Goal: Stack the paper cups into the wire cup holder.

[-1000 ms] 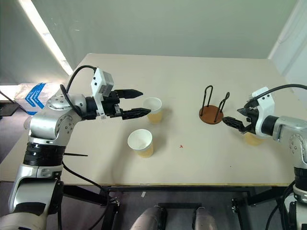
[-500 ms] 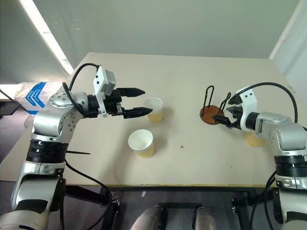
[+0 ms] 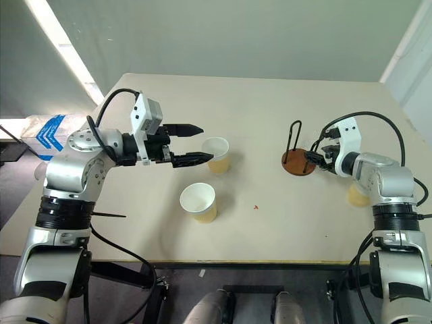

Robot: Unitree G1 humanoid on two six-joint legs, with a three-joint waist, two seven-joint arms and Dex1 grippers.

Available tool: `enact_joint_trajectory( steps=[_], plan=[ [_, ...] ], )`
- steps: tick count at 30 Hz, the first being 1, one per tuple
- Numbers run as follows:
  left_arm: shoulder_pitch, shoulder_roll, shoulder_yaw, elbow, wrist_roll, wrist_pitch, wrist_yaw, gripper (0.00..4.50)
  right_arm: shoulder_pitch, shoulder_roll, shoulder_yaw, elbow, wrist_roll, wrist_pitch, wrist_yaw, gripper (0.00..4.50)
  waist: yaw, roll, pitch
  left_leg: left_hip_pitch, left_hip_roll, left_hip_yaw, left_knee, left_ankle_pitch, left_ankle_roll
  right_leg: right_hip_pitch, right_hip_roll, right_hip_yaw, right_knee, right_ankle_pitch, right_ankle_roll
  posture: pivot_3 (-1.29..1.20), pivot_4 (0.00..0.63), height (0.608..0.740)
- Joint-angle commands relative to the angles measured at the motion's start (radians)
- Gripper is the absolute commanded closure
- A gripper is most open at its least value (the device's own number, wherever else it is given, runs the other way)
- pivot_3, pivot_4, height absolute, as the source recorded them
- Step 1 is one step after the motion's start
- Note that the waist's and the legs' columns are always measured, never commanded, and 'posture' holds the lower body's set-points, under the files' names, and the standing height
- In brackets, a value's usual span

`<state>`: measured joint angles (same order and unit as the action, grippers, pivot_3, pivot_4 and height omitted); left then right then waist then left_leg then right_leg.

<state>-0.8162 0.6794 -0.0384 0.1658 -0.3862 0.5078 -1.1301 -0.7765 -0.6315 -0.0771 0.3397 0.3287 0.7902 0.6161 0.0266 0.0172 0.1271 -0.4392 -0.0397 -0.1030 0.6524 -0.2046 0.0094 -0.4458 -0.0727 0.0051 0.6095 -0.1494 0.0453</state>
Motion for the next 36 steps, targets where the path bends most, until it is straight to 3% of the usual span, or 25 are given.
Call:
enact_joint_trajectory(
  steps=[1, 7, 14, 22, 36],
  plan=[
    [-0.011, -0.002, 0.008, -0.003, 0.001, -0.017, -0.011, 0.00, -0.017, -0.020, -0.043, -0.066, 0.018, 0.014, 0.005, 2.42, 0.000, 0.000, 0.000, 0.000, 0.000, 0.000, 0.000, 0.000, 0.000, 0.000, 0.000, 0.000, 0.000, 0.000, 0.000, 0.00, 0.150, 0.740],
    [-0.020, 0.007, 0.009, 0.016, 0.002, -0.021, -0.027, 0.00, 0.003, -0.050, -0.083, -0.159, 0.055, 0.069, 0.024, 4.46, 0.000, 0.000, 0.000, 0.000, 0.000, 0.000, 0.000, 0.000, -0.001, 0.000, 0.000, 0.000, 0.000, 0.000, 0.000, 0.00, 0.150, 0.740],
    [-0.039, 0.032, 0.008, 0.021, -0.013, 0.000, -0.091, 0.00, 0.106, -0.129, -0.079, -0.366, 0.124, 0.123, 0.130, 4.46, 0.002, 0.000, 0.000, -0.001, 0.000, 0.000, 0.000, 0.000, -0.003, -0.001, 0.000, 0.000, 0.000, 0.000, 0.000, 0.00, 0.150, 0.740],
    [-0.010, 0.134, -0.062, -0.112, -0.031, 0.014, -0.294, 0.00, 0.259, -0.239, -0.032, -0.692, 0.239, 0.191, 0.262, 4.46, 0.000, 0.000, 0.000, -0.004, 0.000, 0.000, 0.000, 0.000, -0.005, -0.003, 0.000, -0.001, -0.002, -0.003, -0.001, 0.00, 0.150, 0.740],
    [-0.018, 0.153, -0.076, -0.184, -0.035, 0.032, -0.338, 0.00, 0.297, -0.128, 0.089, -0.718, 0.189, 0.123, 0.180, 4.46, -0.002, -0.001, 0.000, -0.004, 0.000, 0.000, 0.001, 0.003, 0.005, -0.002, 0.000, -0.001, 0.000, 0.000, 0.000, 0.00, 0.150, 0.740]
  ],
)
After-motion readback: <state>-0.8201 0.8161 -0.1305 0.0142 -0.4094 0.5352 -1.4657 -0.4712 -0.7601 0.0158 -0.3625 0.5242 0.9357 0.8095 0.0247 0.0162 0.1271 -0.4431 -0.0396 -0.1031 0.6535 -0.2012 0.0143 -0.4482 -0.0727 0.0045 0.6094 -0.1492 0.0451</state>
